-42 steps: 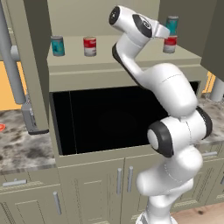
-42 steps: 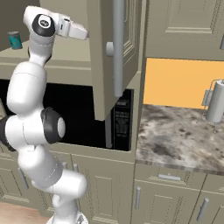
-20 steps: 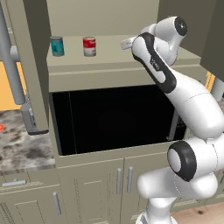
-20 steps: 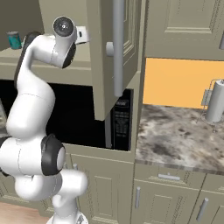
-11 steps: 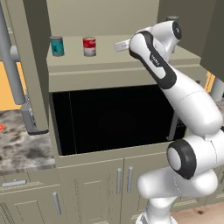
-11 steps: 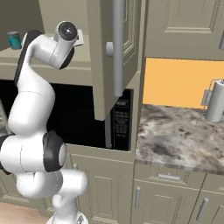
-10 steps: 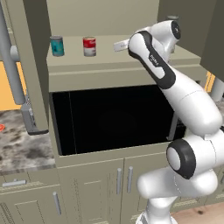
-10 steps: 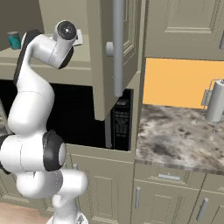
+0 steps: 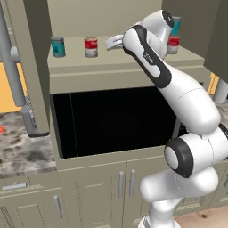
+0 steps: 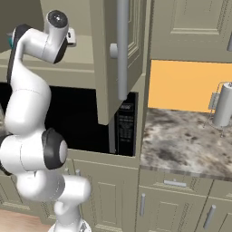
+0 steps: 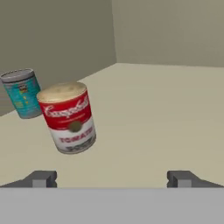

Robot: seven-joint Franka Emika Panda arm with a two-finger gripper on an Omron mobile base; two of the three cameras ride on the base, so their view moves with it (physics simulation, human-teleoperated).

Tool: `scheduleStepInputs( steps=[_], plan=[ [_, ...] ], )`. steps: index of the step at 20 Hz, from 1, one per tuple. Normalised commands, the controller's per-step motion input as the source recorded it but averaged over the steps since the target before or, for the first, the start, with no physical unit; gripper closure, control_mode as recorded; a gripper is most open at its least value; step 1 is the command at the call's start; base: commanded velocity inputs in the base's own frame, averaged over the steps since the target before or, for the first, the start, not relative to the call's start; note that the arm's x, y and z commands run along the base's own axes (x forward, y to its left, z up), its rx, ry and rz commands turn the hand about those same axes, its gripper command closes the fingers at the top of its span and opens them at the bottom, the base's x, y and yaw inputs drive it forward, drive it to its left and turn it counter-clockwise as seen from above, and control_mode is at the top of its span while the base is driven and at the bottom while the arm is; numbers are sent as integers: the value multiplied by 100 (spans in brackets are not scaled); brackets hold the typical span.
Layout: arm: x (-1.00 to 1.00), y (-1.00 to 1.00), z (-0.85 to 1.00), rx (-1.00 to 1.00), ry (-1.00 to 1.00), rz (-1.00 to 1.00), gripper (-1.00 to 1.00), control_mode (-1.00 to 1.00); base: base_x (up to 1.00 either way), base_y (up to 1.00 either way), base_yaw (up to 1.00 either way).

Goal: Stack two cans on top of the other two cans in the cabinet.

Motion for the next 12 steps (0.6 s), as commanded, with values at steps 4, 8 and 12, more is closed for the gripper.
scheduleStepInputs(
  steps=[4,8,12],
  plan=[
    [0,31,0,4,7,15,-100,-100,0,0,0],
    [0,28,0,2,3,15,-100,-100,0,0,0],
    [0,26,-7,0,0,16,-100,-100,0,0,0]
  ],
)
